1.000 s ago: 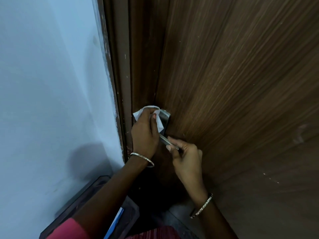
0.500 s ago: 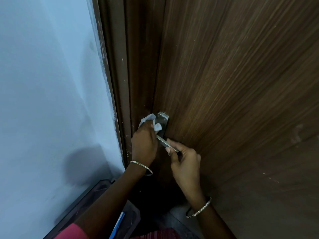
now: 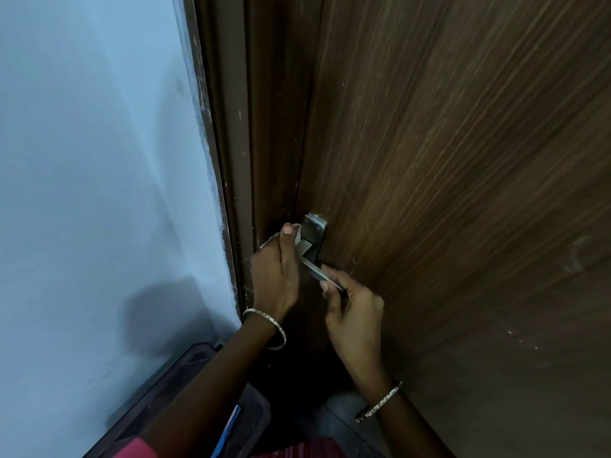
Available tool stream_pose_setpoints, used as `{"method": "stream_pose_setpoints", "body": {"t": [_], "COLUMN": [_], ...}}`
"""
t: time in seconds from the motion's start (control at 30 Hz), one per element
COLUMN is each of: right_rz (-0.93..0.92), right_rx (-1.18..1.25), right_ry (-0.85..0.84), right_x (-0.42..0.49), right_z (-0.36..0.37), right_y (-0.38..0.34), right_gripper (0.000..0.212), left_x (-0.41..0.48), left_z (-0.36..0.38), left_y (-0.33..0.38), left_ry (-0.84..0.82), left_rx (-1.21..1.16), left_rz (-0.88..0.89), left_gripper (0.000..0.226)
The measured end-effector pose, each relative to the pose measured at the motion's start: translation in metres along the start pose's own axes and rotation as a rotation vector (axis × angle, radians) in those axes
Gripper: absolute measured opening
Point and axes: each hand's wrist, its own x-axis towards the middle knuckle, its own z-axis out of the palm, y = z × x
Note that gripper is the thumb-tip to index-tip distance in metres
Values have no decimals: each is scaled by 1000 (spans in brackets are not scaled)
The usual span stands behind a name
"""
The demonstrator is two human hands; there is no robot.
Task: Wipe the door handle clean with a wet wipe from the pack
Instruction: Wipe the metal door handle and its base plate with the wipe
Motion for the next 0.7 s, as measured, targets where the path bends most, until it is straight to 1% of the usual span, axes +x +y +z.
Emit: {"method": "stream_pose_setpoints", "body": {"t": [0.23, 0.4, 0.5, 0.63, 0.7], "right_rz": [-16, -29, -40, -48, -53], "right_rx": [19, 28, 20, 36, 37], "right_ry": [23, 30, 37, 32, 27], "right_x": [0, 0, -1, 0, 0], "right_z": [3, 5, 6, 5, 6], "right_y": [6, 9, 9, 12, 13], "right_gripper": [29, 29, 29, 29, 28], "left_x": [6, 6, -2, -11, -17], "left_z": [-4, 7, 18, 25, 27], "left_y": [6, -2, -16, -30, -30], "left_ry": [56, 70, 81, 83, 73], "left_rx": [-139, -31, -28, -24, -90], "left_rz": [149, 240, 209, 123, 49], "left_gripper": [36, 30, 33, 37, 39]}}
